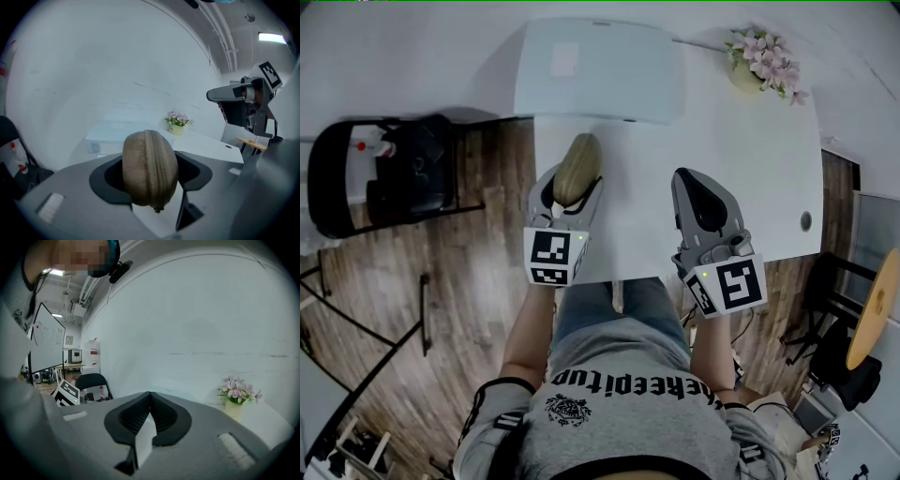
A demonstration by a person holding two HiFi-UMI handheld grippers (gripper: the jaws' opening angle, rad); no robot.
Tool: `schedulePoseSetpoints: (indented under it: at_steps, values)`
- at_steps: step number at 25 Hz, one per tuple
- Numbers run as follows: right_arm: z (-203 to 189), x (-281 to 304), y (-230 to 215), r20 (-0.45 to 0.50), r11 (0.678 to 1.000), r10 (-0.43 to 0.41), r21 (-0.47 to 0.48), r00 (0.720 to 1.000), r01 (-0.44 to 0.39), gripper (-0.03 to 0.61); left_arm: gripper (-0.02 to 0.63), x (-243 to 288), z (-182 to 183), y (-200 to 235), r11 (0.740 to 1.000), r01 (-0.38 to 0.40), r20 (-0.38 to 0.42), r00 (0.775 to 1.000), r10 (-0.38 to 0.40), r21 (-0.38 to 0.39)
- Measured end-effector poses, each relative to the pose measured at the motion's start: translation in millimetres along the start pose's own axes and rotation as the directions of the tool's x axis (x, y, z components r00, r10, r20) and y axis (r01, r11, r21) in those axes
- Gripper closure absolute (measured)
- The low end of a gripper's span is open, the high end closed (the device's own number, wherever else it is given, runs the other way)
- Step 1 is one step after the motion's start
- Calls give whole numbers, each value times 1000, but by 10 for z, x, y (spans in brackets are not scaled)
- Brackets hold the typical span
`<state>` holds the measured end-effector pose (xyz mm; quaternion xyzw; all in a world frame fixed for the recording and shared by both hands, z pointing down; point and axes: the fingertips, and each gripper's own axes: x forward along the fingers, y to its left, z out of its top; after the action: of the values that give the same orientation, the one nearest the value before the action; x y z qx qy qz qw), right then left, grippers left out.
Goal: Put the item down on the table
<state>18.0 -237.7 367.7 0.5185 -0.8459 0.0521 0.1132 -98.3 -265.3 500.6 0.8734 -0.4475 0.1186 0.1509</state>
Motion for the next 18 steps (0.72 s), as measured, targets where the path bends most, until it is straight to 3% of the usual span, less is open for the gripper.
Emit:
schedulePoseSetpoints:
  at_steps: [18]
  values:
    - [43, 12, 191, 8, 999, 48, -18, 999, -48, 578, 319, -148, -421, -3, 1000, -27, -117, 993, 25, -14]
